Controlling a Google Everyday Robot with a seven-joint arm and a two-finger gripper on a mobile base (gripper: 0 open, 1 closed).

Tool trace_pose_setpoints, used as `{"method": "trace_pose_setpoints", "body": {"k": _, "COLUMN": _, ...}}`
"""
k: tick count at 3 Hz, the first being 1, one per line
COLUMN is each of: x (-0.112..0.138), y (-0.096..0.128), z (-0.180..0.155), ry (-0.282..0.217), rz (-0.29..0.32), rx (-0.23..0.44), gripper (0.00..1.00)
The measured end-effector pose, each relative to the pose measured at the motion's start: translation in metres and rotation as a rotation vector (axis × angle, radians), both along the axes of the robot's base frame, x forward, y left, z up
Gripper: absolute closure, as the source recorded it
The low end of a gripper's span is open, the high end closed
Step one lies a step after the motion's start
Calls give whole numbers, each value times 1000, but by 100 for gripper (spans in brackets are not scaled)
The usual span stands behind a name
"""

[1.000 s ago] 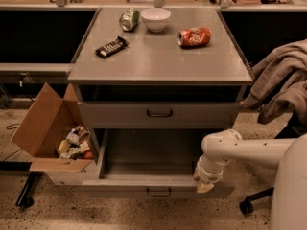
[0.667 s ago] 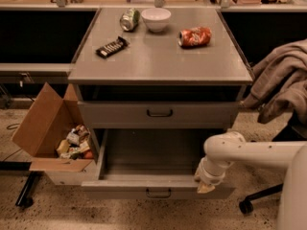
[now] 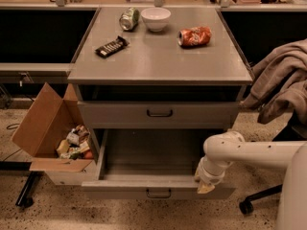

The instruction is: Open middle drawer

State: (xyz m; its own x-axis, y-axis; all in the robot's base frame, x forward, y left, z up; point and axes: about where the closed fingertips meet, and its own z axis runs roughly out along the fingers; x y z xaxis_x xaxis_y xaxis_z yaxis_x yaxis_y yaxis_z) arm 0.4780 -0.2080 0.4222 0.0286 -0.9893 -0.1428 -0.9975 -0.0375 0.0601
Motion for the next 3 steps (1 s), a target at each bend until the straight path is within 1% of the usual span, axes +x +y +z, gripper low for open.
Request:
{"method": "trace_pose_setpoints", "body": {"k": 1, "x": 0, "y": 0, "z": 0, "ry": 0, "rz": 0, "rx": 0, "gripper": 34}}
{"method": "trace_pose_setpoints", "body": {"k": 2, "x": 0, "y": 0, "z": 0, "ry": 0, "rz": 0, "rx": 0, "gripper": 4}}
{"method": "trace_pose_setpoints", "body": {"k": 3, "x": 0, "y": 0, "z": 0, "ry": 0, "rz": 0, "rx": 0, "gripper": 0}}
